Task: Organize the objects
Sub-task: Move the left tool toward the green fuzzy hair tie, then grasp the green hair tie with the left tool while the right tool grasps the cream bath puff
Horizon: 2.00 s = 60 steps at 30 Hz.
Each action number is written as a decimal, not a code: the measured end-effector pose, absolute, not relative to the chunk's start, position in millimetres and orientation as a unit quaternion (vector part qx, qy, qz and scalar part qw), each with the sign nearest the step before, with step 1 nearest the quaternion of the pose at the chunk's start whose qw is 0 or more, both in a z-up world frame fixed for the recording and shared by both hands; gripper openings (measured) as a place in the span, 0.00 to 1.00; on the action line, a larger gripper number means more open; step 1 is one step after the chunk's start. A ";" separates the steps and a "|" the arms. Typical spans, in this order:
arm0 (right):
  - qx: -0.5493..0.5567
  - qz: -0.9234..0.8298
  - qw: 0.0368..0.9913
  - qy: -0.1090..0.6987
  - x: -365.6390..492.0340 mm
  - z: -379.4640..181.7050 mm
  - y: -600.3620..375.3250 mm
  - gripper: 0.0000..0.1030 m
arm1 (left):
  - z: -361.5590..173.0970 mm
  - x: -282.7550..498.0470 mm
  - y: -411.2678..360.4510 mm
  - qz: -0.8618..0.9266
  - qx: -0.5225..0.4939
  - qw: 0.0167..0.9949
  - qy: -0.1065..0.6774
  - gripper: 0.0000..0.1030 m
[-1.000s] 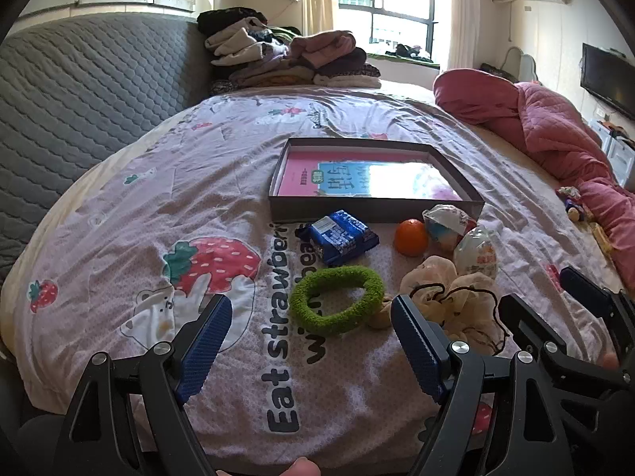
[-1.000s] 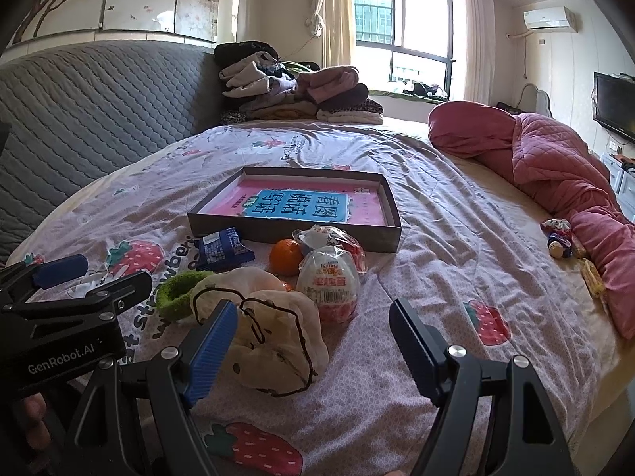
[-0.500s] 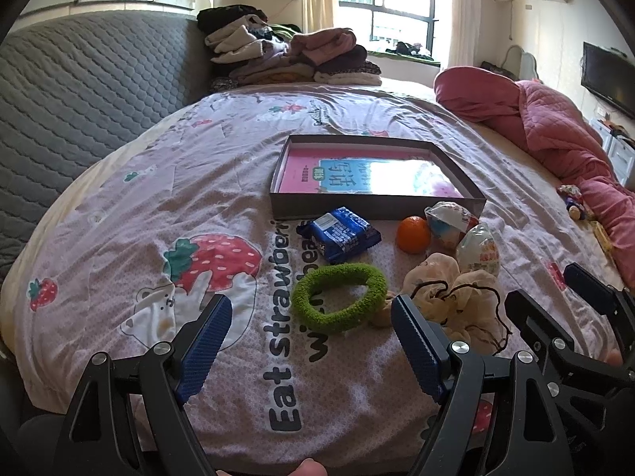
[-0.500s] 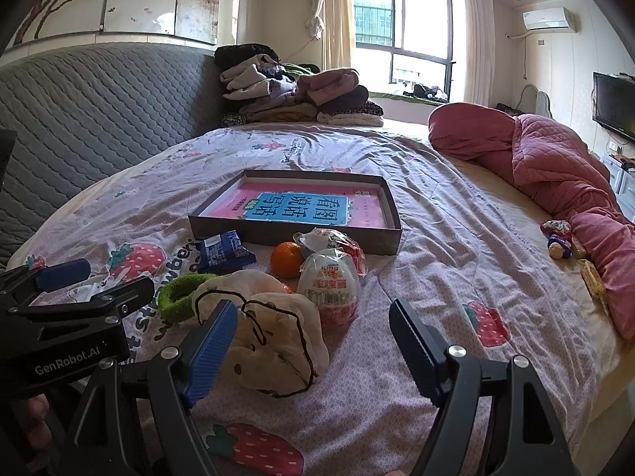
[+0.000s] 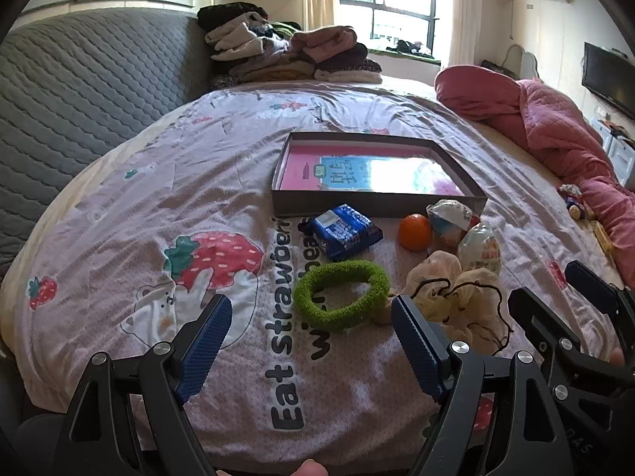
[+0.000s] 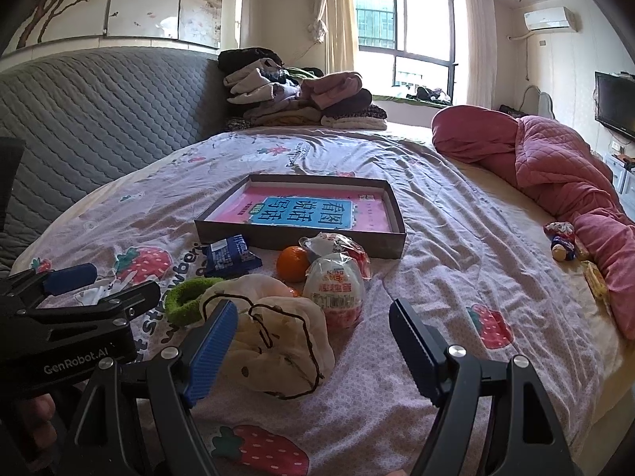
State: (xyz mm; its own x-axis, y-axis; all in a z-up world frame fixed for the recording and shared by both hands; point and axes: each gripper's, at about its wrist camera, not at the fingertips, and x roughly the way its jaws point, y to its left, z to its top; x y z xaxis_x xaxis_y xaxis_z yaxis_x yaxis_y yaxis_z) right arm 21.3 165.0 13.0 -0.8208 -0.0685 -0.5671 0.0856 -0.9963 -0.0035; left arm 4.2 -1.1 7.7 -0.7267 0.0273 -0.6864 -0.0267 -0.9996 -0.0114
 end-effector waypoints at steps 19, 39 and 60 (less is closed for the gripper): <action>0.336 -0.940 0.056 0.015 16.4 -0.8 162.9 0.76 | -9.5 -0.1 -0.5 0.916 -0.400 0.031 0.018 0.81; 0.386 -0.920 0.067 0.019 9.5 -24.5 161.2 0.76 | -37.0 -10.7 0.4 0.907 -0.417 0.039 0.053 0.81; 0.418 -0.904 0.082 0.026 -14.0 -52.8 153.0 0.73 | -53.0 -45.2 13.0 0.894 -0.430 0.083 0.093 0.81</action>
State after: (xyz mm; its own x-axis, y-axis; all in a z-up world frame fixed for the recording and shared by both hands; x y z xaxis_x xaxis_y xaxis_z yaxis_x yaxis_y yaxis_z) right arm -14.0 153.0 -52.8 -0.6371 -0.1274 -0.7602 0.1703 -0.9851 0.0224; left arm -45.2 13.0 -53.0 -0.6158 0.0690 -0.7849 -0.2284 -0.9690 0.0940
